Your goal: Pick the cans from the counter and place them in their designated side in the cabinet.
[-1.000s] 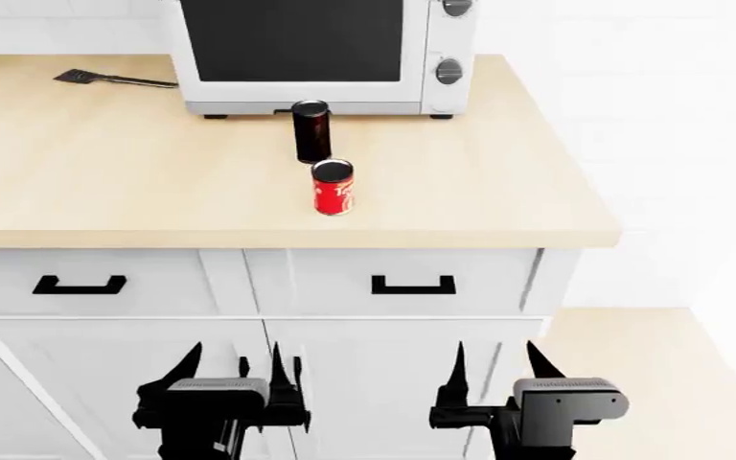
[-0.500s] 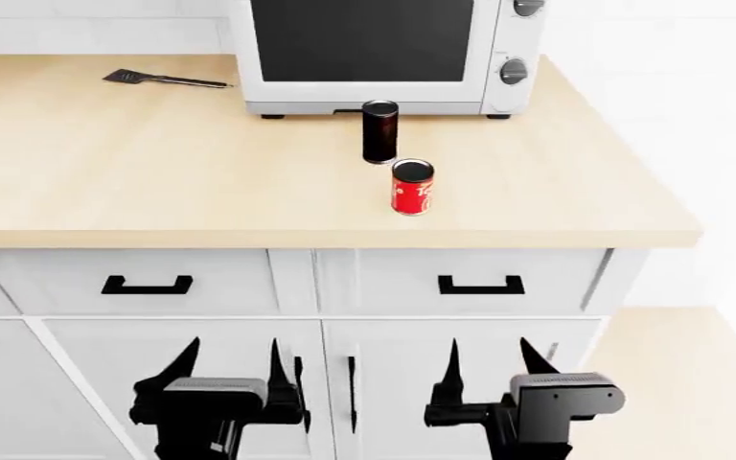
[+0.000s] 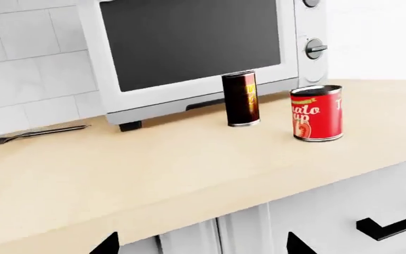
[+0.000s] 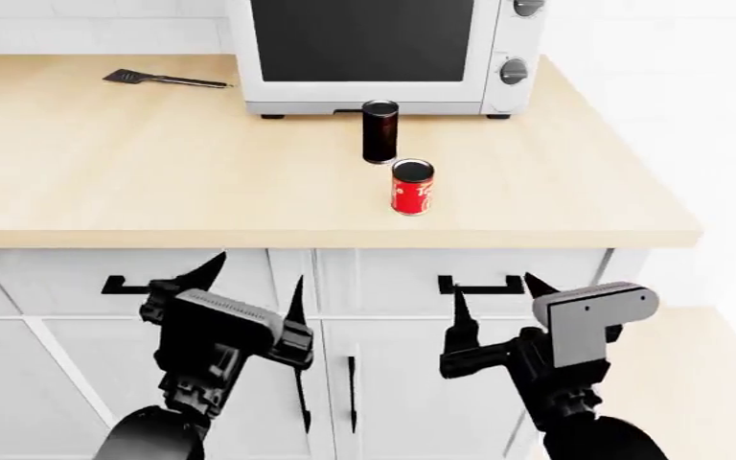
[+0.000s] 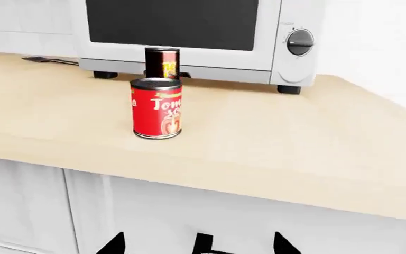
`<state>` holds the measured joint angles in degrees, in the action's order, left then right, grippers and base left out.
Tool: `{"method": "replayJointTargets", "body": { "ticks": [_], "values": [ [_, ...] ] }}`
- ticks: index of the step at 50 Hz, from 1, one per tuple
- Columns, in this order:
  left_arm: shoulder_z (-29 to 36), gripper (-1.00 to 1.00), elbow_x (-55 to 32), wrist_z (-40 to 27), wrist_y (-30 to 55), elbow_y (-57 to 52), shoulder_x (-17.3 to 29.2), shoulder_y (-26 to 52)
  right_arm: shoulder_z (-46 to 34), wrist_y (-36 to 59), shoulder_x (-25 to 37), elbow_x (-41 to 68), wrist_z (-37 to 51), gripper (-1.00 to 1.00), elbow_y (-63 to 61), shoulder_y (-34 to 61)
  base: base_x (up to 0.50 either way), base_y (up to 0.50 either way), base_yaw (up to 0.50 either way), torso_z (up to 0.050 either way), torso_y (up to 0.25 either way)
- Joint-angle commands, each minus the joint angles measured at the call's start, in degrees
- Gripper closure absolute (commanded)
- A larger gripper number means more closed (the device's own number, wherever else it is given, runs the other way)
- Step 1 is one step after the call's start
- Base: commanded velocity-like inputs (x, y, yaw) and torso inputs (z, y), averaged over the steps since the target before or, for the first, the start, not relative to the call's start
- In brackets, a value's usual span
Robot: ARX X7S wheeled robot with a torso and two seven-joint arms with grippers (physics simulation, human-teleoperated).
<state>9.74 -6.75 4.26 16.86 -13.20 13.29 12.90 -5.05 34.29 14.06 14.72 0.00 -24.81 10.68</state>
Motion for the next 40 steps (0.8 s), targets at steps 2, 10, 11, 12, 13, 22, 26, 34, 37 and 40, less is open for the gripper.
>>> {"method": "replayJointTargets", "body": {
  "ticks": [2, 10, 11, 12, 13, 22, 26, 34, 37, 40],
  "values": [
    [-0.1, -1.00, -4.0, 5.3, 14.7, -5.1, 4.2, 11.8, 5.1, 23.4, 4.8, 10.0, -1.9, -1.00, -13.1, 12.1, 0.00, 0.00, 0.00, 0.000, 0.000],
    [-1.3, -1.00, -6.4, 6.6, 21.7, -5.8, 5.5, 18.6, 11.1, 36.4, 5.2, 17.6, -2.2, -1.00, -16.5, 21.2, 0.00, 0.00, 0.00, 0.000, 0.000],
    [-1.5, -1.00, -6.7, 6.6, 22.8, -5.9, 5.5, 19.2, 11.4, 37.7, 5.4, 18.2, -2.2, -1.00, -16.6, 22.3, 0.00, 0.00, 0.00, 0.000, 0.000],
    [-1.5, -1.00, -6.8, 6.7, 23.4, -6.0, 5.7, 19.6, 11.4, 38.8, 5.7, 18.6, -2.2, -1.00, -16.7, 23.6, 0.00, 0.00, 0.00, 0.000, 0.000],
    [-1.5, -1.00, -6.8, 6.7, 23.7, -6.0, 5.8, 19.8, 11.4, 39.7, 5.9, 19.0, -2.3, -1.00, -16.7, 24.7, 0.00, 0.00, 0.00, 0.000, 0.000],
    [-0.7, -1.00, -7.3, 7.6, 27.8, -6.8, 7.3, 23.9, 13.8, 47.5, 6.3, 22.6, -2.3, -1.00, -16.0, 32.6, 0.00, 0.00, 0.00, 0.000, 0.000],
    [-1.0, -1.00, -7.8, 7.7, 29.4, -6.7, 7.3, 25.8, 14.2, 48.8, 6.4, 23.0, -2.0, -1.00, -15.2, 33.9, 0.00, 0.00, 0.00, 0.000, 0.000],
    [-0.9, -1.00, -8.1, 7.6, 31.1, -7.3, 7.7, 26.5, 15.1, 49.7, 6.3, 23.7, -1.3, -1.00, -14.9, 34.7, 0.00, 0.00, 0.00, 0.000, 0.000],
    [-1.0, -1.00, -8.2, 7.3, 31.3, -7.5, 7.7, 25.8, 14.5, 49.3, 6.7, 23.6, -1.2, -1.00, -15.0, 34.5, 0.00, 0.00, 0.00, 0.000, 0.000],
    [-0.9, -1.00, -8.1, 7.2, 31.4, -7.9, 8.1, 25.2, 14.2, 48.9, 6.9, 23.7, -1.2, -1.00, -15.1, 34.2, 0.00, 0.00, 0.00, 0.000, 0.000]
  ]
}}
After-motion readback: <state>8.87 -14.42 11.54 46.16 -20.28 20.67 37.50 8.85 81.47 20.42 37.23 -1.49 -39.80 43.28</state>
